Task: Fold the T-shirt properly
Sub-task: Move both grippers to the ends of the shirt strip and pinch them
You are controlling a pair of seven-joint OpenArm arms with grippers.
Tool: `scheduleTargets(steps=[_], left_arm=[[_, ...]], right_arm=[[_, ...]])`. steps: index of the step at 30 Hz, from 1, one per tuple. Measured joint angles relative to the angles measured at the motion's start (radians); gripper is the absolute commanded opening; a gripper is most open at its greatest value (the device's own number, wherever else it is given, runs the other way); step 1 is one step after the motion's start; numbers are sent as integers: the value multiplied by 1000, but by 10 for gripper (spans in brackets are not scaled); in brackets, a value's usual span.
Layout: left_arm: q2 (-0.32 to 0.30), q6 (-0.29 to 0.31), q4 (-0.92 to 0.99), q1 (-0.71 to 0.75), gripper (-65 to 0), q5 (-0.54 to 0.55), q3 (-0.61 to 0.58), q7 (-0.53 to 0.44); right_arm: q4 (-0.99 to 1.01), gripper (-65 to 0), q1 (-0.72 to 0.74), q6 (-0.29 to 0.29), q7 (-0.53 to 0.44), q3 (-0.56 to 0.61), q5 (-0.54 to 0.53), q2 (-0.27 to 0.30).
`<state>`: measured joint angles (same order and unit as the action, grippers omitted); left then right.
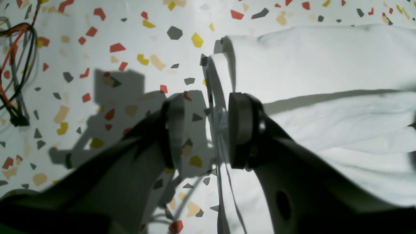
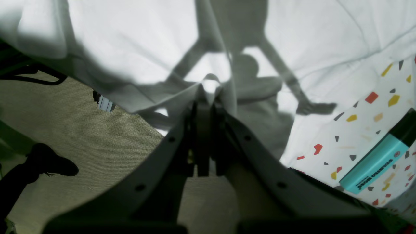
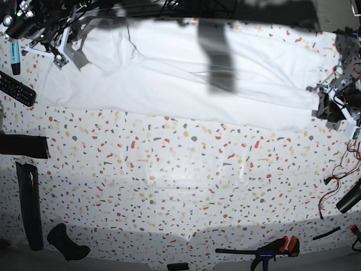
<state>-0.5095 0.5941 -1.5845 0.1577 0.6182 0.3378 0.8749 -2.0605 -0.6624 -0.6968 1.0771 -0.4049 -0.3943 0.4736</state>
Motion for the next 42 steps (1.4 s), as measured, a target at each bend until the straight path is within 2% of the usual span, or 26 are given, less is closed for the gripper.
scheduleTargets(steps=[6,10,19,25,29,32,34,35,37,40,42], left_arm=[[0,5,0,2,-426,-19,0,19],[0,89,0,23,-426,-19,0,51],[-6,98,0,66,-426,30,0,42],[-65,97,0,68,-426,26,0,21],[-86,98,0,92,-426,21,0,-50],[-85,98,0,95,-426,-5,0,-143],[-86,97,-4,91,-426,58,0,-220],[-85,97,-14,85,-426,96,0,-218],[-64,97,-39,66,-426,117,0,-219],[-13,98,-43,27,-426,39,-6,-212],[19,95,-43,10,-426,26,-24,-156]], right_arm=[[0,-650,0,0,0,0,0,0],[0,-650,0,0,0,0,0,0],[0,-650,3,0,0,0,0,0],[0,-650,3,0,-7,0,50,1],[0,-650,3,0,-42,0,102,18],[0,-650,5,0,-51,0,101,28],[0,-650,5,0,-51,0,101,28],[0,-650,5,0,-51,0,101,28],[0,-650,5,0,-51,0,101,28],[0,-650,5,0,-51,0,101,28],[0,-650,5,0,-51,0,101,27]])
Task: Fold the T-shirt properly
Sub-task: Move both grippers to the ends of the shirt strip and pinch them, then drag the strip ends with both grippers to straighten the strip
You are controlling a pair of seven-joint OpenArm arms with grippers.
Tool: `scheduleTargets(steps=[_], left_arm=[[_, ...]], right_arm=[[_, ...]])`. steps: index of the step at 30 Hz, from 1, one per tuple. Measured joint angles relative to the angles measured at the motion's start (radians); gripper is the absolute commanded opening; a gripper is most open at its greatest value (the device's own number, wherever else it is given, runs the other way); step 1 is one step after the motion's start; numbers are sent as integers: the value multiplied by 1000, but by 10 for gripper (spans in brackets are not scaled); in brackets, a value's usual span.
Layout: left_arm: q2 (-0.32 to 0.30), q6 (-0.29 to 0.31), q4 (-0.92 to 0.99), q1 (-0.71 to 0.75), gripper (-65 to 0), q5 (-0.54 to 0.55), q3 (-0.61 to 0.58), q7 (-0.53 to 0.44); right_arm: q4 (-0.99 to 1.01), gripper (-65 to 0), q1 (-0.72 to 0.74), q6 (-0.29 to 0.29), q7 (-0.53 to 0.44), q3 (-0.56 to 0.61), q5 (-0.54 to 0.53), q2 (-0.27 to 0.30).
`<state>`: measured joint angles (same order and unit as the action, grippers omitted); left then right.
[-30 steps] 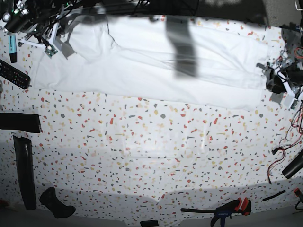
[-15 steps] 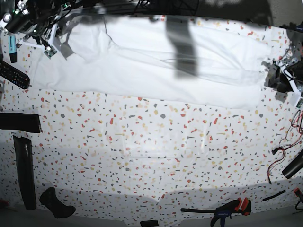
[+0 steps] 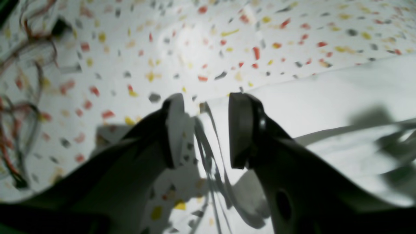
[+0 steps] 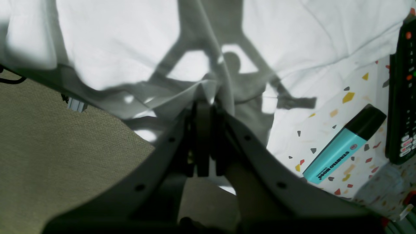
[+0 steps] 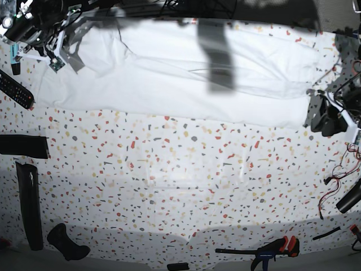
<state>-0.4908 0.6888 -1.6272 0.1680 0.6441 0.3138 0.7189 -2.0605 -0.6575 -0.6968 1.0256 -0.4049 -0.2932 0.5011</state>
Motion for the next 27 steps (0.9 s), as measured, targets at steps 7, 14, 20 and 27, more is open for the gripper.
scheduleTargets(steps=[7,14,20,27], left_arm=[[84,3,0,-23,-426,7,-151,172],[65,3,-1,-14,-426,7,-191,264],[-31,3,-1,79,-427,11,-192,248],[-113,3,-3,165,-426,76,-191,176]], right_arm=[[0,-650,0,0,0,0,0,0],[0,-650,0,0,0,0,0,0],[0,-650,0,0,0,0,0,0],[0,-650,0,0,0,0,0,0]])
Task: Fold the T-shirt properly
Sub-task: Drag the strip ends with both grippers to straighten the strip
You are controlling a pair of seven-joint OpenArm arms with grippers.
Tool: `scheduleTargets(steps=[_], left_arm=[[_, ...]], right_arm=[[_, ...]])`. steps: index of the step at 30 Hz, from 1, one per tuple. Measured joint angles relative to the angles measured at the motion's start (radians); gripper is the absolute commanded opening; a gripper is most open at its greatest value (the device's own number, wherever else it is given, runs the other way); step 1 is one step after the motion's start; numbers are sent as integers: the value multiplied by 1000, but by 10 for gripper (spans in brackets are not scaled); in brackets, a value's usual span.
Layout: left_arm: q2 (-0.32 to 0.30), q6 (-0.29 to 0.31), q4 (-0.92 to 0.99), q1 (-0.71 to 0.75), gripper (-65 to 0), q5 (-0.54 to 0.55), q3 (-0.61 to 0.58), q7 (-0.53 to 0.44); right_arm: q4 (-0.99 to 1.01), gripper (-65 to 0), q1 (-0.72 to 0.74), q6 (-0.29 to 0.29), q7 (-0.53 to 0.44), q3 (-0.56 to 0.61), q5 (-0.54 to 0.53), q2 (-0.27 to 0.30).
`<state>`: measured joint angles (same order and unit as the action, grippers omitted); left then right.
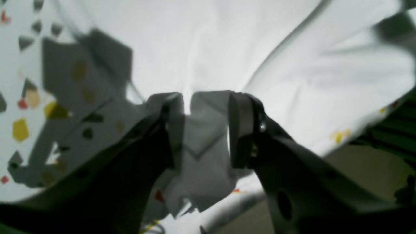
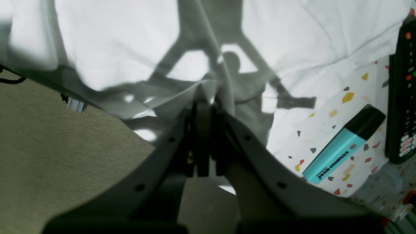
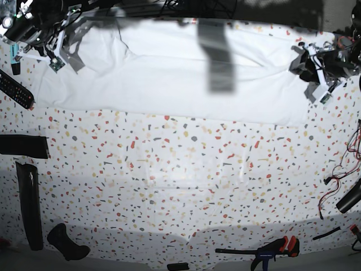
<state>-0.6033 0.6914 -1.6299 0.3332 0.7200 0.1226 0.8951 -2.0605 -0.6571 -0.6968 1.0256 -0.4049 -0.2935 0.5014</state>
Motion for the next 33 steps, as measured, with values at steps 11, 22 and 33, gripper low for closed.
scheduleTargets(steps=[11,22,33], left_arm=[[8,0,0,2,-426,-8,0,-24],[8,0,0,2,-426,-8,0,-24],[8,0,0,2,-426,-8,0,-24]], right_arm=[[-30,-650,117,0,0,0,-146,0],[-30,-650,286,248,57,0,-100,-5],[-30,-650,288,308,75,0,12,-6]])
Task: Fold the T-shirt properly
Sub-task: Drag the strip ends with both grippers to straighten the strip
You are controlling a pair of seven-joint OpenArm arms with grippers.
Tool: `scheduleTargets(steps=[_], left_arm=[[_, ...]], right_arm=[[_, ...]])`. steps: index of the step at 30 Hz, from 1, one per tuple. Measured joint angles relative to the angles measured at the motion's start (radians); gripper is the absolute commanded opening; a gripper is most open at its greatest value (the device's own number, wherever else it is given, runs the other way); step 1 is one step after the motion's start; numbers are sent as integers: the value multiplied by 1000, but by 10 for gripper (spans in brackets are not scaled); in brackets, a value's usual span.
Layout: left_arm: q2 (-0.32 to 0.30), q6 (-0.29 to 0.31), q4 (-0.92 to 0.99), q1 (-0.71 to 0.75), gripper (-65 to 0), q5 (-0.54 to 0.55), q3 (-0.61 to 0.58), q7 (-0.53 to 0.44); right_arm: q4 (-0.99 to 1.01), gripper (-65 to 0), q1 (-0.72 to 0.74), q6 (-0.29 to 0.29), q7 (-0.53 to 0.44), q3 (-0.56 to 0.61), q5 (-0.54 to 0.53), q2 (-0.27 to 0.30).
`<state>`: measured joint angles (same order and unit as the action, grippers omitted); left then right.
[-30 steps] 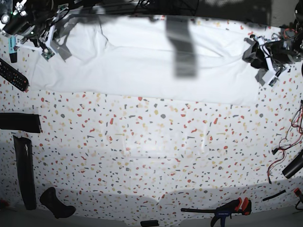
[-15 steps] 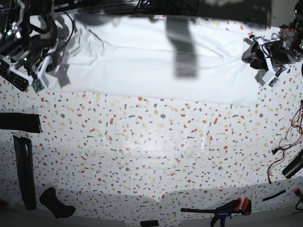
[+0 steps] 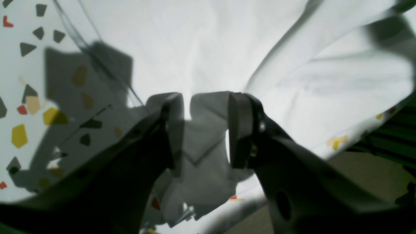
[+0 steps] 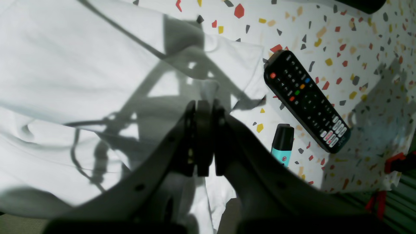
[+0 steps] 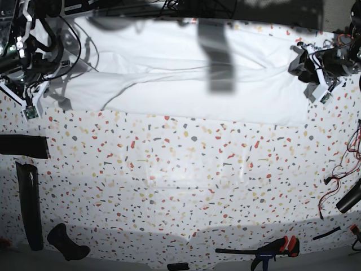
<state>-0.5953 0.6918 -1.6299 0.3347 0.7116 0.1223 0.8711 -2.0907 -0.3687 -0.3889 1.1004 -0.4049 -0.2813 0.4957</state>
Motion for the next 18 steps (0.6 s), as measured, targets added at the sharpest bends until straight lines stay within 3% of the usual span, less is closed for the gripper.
scheduleTargets(steps=[4,9,11,16,18], left_arm=[[0,0,0,0,-426,0,0,0],[0,0,0,0,-426,0,0,0],[0,0,0,0,-426,0,0,0],[0,0,0,0,-426,0,0,0],[0,0,0,0,-426,0,0,0]], right_arm=[[0,-650,0,0,0,0,0,0],[0,-479,0,0,13,0,23,0],[0,-446,-2,0,16,0,70,0],[0,-439,-2,0,5,0,234,0],[0,-440,0,37,-1,0,303,0]])
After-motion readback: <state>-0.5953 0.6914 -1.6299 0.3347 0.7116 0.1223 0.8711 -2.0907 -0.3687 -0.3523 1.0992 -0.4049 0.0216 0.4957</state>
